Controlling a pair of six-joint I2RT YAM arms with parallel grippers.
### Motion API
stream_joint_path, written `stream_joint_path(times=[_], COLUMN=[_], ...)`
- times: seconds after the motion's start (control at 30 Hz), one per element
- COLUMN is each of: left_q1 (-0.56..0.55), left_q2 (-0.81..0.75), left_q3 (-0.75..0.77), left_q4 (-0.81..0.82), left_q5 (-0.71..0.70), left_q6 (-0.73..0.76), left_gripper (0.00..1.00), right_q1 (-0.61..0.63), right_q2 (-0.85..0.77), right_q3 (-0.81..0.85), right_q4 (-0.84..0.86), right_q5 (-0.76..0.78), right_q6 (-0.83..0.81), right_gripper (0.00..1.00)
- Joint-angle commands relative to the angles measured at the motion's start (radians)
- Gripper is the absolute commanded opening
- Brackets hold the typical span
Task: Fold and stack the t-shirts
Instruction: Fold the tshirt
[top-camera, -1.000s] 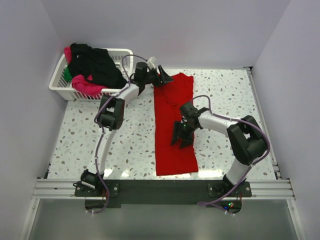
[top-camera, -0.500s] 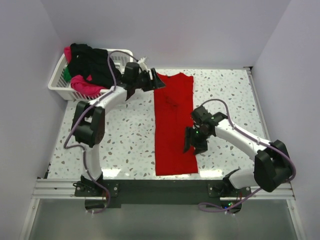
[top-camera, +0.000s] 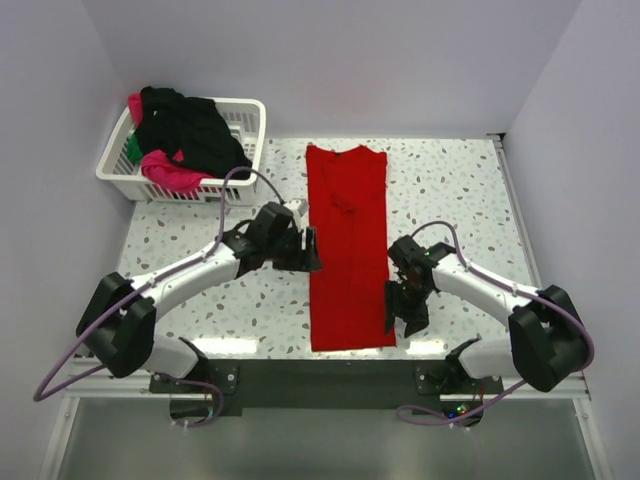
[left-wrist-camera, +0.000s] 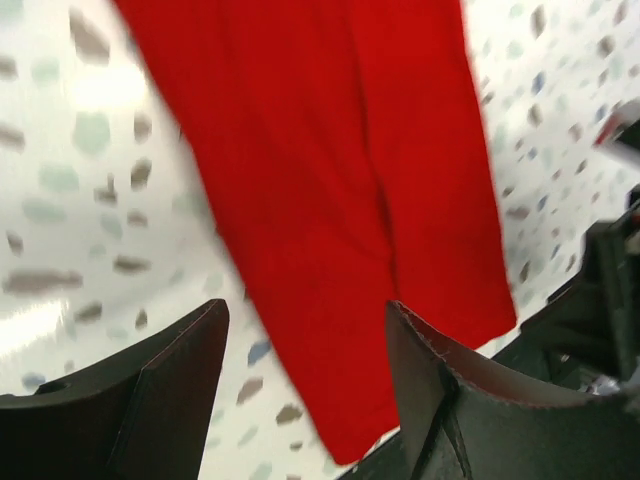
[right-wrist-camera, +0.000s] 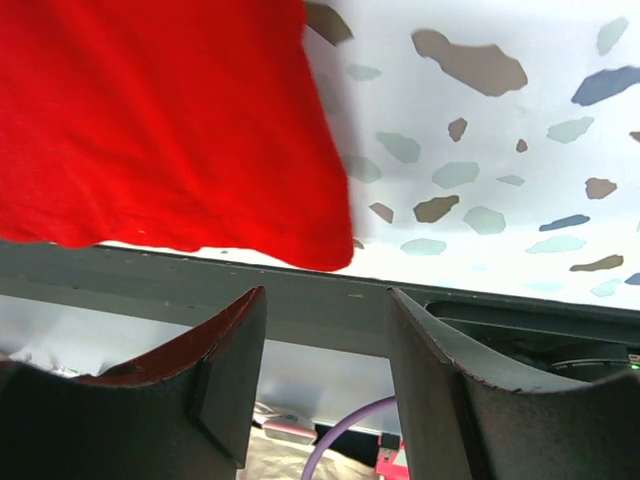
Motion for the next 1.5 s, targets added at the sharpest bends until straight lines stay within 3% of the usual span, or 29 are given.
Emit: stream_joint_path(times=[0.0,0.27,0.47,1.1,1.3,1.47], left_q1=[-0.058,-0.258,-0.335,-0.424,-0.434,-0.444], left_q2=[-0.117,-0.189,-0.179,-0.085,-0.044,-0.014], left_q3=[-0.092,-0.256,-0.298,-0.359,-0.356,-0.358], left_q4=[-0.09,-0.122,-0.153,-0.029,-0.009,-0.01], left_q5=[-0.095,-0.135,-0.152,-0.125,-0.111,-0.092], left_q6=[-0.064,-0.26,-0.349,-0.443,-0.448,-0.448], left_gripper=[0.69,0.68,0.68,0.57,0.49,0.31], right_q1=[0.002,0.002,0.002,0.002,0.002,0.003], right_q2=[-0.028,-0.023,0.006,0.012,0.013,0.01], right_q3=[-0.034,-0.086,-0.114,-0.154,-0.148,-0.152], right_q4=[0.026,0.091,0.146,0.177,0.177,0.175], right_q5=[-0.016,-0.053,-0.076,-0.059,-0.064,-0.07], right_q6=[-0.016,-0.037,-0.054,-0.082,-0.083,-0.083], right_gripper=[0.54,0.47,0.44,0.22,0.19,0.13])
